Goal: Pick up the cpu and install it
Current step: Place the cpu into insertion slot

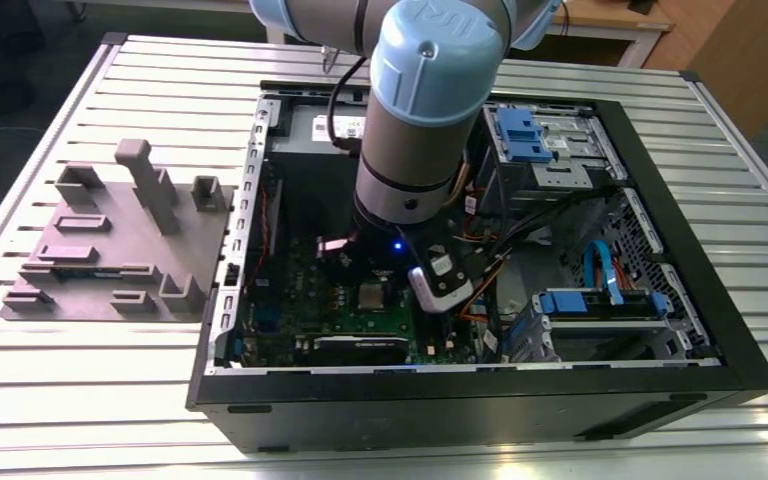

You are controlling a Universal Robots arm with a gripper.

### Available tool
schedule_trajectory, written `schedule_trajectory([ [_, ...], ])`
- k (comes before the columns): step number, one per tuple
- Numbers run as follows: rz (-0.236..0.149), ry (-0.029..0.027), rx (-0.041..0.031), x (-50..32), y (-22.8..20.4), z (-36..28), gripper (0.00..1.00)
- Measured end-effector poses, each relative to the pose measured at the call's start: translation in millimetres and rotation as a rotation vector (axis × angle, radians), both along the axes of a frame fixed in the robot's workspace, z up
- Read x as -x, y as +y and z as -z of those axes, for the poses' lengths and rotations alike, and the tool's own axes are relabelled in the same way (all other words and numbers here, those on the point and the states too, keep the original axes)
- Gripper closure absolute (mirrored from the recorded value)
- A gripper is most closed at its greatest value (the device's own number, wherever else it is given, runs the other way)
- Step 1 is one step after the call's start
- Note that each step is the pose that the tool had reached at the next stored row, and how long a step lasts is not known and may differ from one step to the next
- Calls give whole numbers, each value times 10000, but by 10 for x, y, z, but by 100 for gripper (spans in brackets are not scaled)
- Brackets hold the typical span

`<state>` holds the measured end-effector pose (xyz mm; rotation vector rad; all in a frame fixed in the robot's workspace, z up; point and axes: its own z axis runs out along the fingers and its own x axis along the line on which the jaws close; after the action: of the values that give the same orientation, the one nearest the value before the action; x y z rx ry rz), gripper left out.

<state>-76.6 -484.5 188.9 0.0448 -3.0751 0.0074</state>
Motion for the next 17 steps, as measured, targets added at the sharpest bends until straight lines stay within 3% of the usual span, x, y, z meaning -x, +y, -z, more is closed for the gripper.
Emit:
schedule_trajectory([
  [3, 196, 0, 0, 0, 0, 0, 55],
  [10, 209, -1, -25, 1, 0, -8, 55],
  [17, 209, 3, -227, 2, -1, -17, 55],
])
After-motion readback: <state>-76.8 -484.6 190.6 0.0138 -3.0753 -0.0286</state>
